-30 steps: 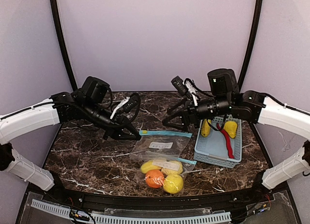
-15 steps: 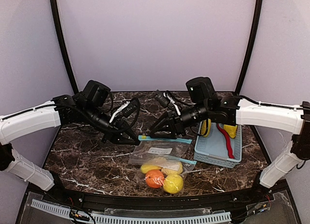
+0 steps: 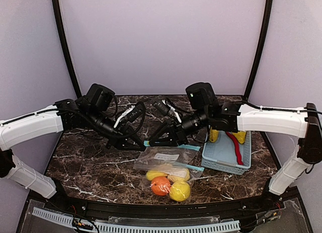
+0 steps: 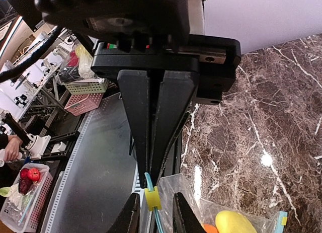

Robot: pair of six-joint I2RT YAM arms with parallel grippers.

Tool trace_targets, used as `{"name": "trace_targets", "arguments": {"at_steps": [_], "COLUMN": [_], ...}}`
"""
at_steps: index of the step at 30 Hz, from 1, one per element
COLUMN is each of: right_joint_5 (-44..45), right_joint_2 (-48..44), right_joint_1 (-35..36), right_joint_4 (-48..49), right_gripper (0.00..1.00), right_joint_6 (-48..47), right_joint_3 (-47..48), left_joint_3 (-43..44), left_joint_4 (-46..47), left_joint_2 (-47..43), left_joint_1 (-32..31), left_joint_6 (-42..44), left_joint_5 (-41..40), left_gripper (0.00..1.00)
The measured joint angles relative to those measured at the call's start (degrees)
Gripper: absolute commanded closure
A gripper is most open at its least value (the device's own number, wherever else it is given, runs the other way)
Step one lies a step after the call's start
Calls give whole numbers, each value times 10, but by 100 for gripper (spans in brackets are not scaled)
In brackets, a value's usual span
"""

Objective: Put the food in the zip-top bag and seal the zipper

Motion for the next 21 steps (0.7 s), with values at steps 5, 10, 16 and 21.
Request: {"name": "trace_targets", "arguments": {"at_steps": [5, 10, 16, 21], "right_joint_5": [-5, -3, 26, 69], "right_joint_2": [3, 4, 3, 2], "right_joint_1": [1, 1, 1, 1], "right_joint_4": [7, 10, 10, 7], "right_gripper": [92, 95, 96, 96], "right_joint_6": [3, 1, 0, -9], "right_joint_3": [0, 0, 0, 0], "left_joint_3": [0, -3, -11, -14], "left_joint_4": [0, 4, 17, 26], "left_joint_2": [0, -1, -11, -15], "left_joint_1": [0, 1, 8, 17], "left_joint_6": [0, 0, -5, -12], "left_joint_5": [-5, -23, -71, -110], "left_gripper": [99, 99, 99, 99]}}
